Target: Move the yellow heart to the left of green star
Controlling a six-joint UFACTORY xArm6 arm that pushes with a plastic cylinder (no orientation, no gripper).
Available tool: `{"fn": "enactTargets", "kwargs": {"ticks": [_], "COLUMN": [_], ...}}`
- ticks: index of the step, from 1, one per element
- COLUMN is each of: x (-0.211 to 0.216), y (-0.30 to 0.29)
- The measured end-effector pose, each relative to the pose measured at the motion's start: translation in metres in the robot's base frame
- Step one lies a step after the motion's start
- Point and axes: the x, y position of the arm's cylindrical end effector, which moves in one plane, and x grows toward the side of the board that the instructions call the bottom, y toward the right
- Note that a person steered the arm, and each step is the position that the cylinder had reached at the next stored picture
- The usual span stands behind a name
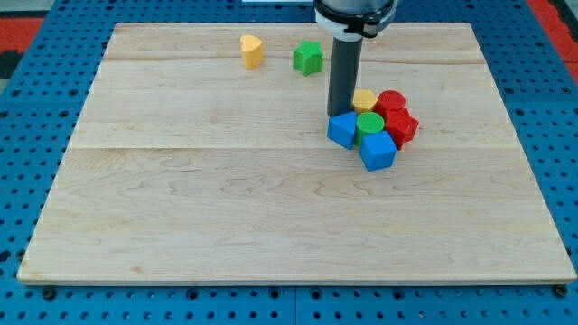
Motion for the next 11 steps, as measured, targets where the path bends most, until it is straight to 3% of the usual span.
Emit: {"fn": "enactTargets", "kwargs": {"ticks": [2, 4, 6, 8, 10, 11], "x": [0.003, -0.009, -0.013, -0.094, -0.178, -0.18], "y": [0.003, -0.078, -0.08, -0.174, -0.157, -0.136]}}
